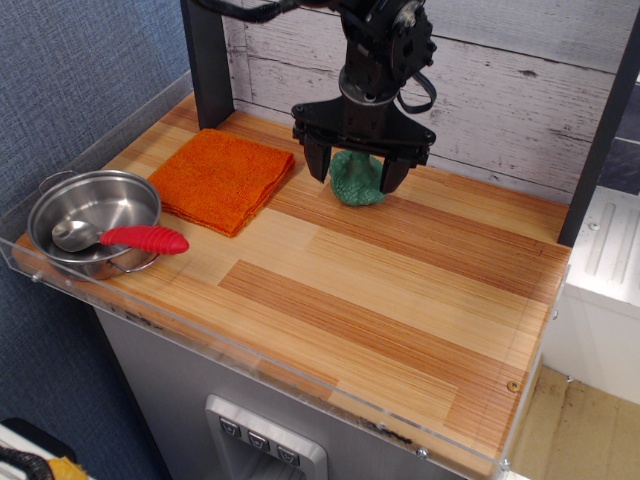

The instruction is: Moving the green colour cap near the orange colour cloth.

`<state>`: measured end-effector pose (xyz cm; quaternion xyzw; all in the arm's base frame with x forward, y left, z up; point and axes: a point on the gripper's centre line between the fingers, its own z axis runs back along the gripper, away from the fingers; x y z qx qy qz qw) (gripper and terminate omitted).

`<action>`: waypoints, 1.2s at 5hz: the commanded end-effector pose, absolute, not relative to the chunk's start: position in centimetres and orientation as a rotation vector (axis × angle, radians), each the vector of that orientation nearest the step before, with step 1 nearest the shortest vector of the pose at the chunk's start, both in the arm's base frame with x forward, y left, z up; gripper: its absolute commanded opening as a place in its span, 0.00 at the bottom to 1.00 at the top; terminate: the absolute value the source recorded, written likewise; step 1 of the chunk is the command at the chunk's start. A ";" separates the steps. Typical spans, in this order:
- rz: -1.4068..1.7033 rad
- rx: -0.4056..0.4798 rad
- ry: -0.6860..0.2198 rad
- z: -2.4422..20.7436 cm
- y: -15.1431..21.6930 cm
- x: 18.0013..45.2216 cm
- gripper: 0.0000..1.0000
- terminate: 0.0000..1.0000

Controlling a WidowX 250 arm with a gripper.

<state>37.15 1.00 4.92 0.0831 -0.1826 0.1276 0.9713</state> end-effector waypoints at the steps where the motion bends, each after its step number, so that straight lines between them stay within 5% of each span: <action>1: 0.288 0.158 -0.476 9.4 0.9 37.5 1.00 0.00; 4: 0.244 0.148 -0.336 10.4 -4.2 33.2 1.00 0.00; 6: 0.160 0.024 -0.357 11.4 -9.0 30.6 1.00 0.00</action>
